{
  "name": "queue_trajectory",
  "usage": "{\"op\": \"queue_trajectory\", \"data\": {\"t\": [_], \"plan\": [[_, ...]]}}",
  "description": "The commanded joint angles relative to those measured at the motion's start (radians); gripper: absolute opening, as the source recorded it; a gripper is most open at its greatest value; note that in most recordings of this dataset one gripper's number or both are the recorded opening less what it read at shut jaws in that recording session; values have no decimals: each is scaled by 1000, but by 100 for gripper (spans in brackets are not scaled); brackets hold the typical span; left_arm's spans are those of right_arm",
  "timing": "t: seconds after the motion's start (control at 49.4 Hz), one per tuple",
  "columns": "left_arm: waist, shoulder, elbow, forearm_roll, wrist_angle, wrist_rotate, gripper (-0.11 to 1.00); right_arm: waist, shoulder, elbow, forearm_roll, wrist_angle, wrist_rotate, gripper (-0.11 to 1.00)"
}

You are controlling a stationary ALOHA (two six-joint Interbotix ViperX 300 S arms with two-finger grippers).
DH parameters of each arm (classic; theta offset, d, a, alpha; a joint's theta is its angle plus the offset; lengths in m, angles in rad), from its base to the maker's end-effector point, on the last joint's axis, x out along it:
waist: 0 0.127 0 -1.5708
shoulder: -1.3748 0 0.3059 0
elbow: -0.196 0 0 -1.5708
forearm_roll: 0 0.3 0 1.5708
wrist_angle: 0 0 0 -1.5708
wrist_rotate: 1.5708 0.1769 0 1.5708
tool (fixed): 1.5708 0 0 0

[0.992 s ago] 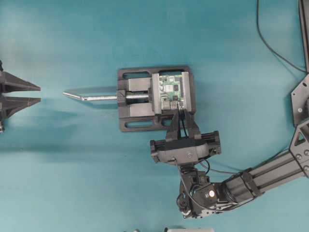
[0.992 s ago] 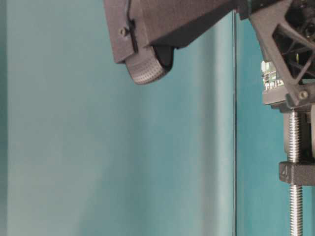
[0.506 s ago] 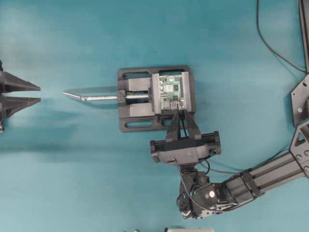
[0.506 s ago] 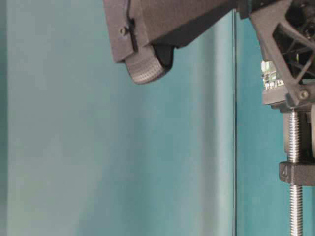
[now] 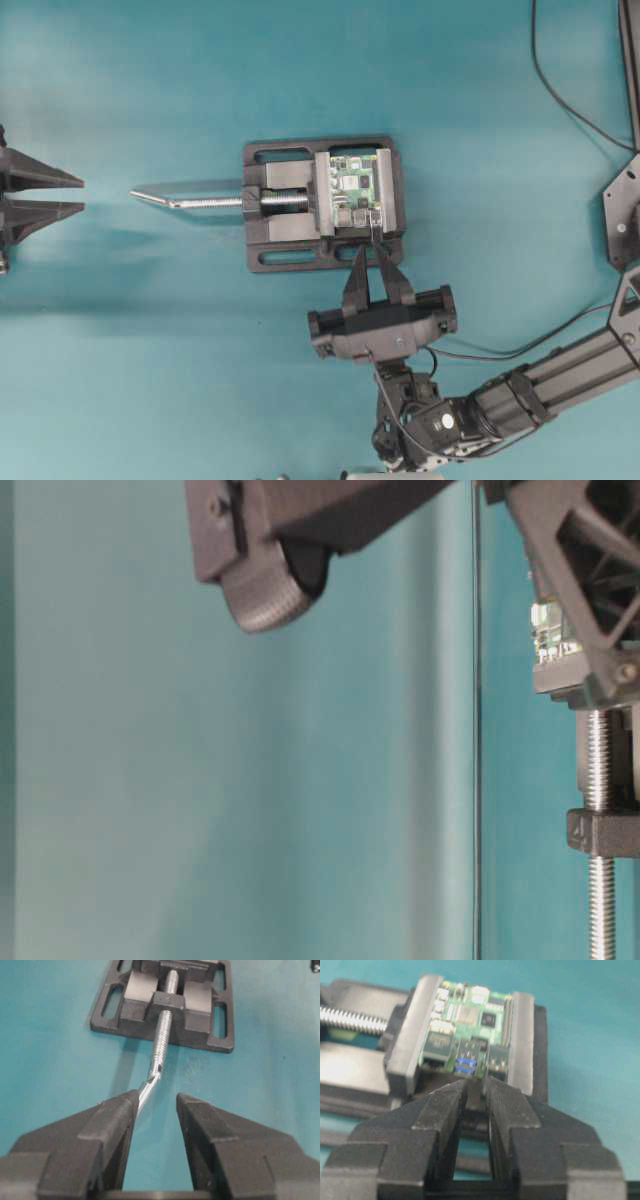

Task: Insert the USB into the fixed PCB.
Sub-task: 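Open the right gripper and release the inserted USB plug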

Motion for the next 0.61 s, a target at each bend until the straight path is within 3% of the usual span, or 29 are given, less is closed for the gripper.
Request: {"op": "queue_trajectory", "data": {"t": [0.0,0.587], "plan": [[3,6,-12,3,-8,-11,52,-2,-40,-14,3,-5,0,26],[3,6,-12,3,-8,-11,52,8,-48,-6,18,-5,-2,26]]}}
